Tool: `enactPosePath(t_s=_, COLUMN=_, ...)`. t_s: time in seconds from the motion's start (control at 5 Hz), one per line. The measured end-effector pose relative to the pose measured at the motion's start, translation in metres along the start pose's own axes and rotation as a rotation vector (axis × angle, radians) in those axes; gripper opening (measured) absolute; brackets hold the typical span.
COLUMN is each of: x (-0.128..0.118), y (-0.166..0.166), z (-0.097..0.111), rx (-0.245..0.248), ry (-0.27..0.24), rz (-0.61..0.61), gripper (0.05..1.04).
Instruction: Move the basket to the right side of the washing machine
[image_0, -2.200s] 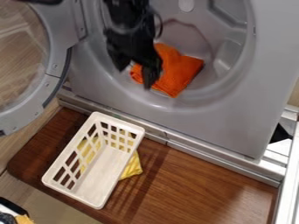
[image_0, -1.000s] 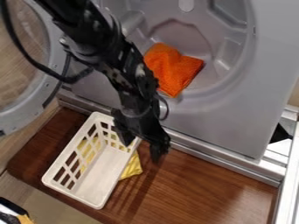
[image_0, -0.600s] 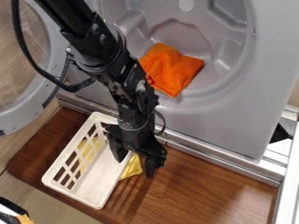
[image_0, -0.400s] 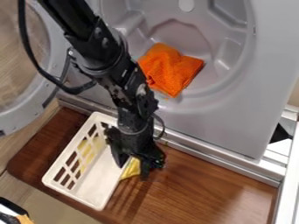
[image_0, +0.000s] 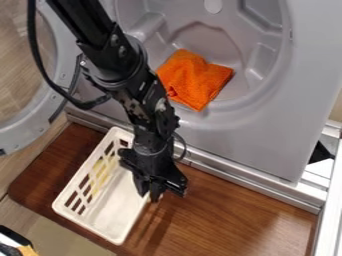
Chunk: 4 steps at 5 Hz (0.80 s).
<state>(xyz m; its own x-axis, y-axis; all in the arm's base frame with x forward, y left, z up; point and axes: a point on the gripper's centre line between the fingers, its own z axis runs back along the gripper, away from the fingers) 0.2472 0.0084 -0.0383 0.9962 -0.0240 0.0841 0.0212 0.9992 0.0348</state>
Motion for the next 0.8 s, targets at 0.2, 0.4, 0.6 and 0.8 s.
enactPosePath(t_s=0.2, x=0.000, y=0.006, z=0.008, rx=0.048, ry=0.019, rz=-0.019, gripper=0.128)
enactPosePath(t_s=0.4, x=0.007, y=0.009, z=0.027, rx=0.092, ry=-0.005, rz=-0.024, gripper=0.097)
enactPosePath(t_s=0.6, x=0.014, y=0.005, z=0.052, rx=0.118, ry=-0.043, rz=-0.024, gripper=0.092)
enactPosePath(t_s=0.8, x=0.021, y=-0.004, z=0.084, rx=0.150, ry=-0.108, rz=-0.022, gripper=0.091)
